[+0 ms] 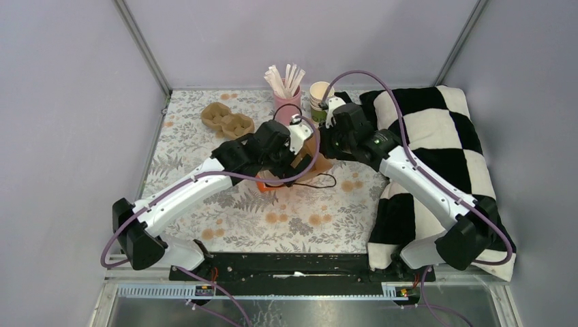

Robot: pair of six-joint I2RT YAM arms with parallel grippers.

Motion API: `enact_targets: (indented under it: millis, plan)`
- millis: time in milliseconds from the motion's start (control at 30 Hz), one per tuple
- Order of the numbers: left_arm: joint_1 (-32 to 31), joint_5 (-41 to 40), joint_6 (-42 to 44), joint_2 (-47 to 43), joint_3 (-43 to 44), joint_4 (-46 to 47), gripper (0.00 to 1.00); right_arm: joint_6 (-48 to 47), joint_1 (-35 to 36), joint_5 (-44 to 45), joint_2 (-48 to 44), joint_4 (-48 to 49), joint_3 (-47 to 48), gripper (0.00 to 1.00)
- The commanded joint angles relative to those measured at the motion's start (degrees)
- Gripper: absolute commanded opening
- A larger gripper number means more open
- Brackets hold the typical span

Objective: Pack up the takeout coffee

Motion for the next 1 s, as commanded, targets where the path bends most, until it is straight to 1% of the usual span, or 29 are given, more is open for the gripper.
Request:
enact_targets:
  millis: [0, 167, 267, 433, 600, 700, 800, 867, 967]
  plan:
    - [0.03, 7.88, -6.44, -1.10, 4.61, -0.22, 0.99, 1.98, 1.86, 4.86, 3.17, -6.49, 7.17, 0.17]
    - [0.04, 11.97, -9.51, -2.91, 7.04, -0.22, 0.99, 6.14, 2.81, 7.25, 5.51, -11.19, 12.31, 0.20]
    - [0.09, 10.88, -10.26, -4.11, 9.58, -1.59, 0.99, 7.42, 3.06, 8.48, 7.11, -13.96, 15.47, 0.21]
    - [0.70, 3.83, -12.09, -6.71, 16.22, -4.28, 0.99, 7.78, 3.34, 11.23, 10.31, -18.03, 20.79, 0.23]
    - [1.09, -2.22, -14.33, -9.85, 21.27, -4.75, 0.99, 7.92, 3.49, 13.77, 14.45, -21.55, 25.87, 0.24]
    - [1.26, -7.12, -15.22, -11.20, 22.85, -5.60, 0.99, 11.27, 3.73, 15.30, 17.38, -26.77, 31.98, 0.25]
    - [1.67, -10.70, -15.73, -11.30, 24.22, -7.37, 0.99, 15.38, 4.19, 15.37, 20.57, -33.05, 38.80, 0.29]
    - [1.87, -12.18, -16.03, -11.12, 24.66, -8.09, 0.99, 16.61, 4.44, 14.26, 21.56, -34.71, 40.88, 0.31]
    - [2.12, -14.24, -16.82, -10.70, 24.92, -8.86, 0.99, 18.78, 5.08, 12.92, 22.21, -35.96, 42.39, 0.31]
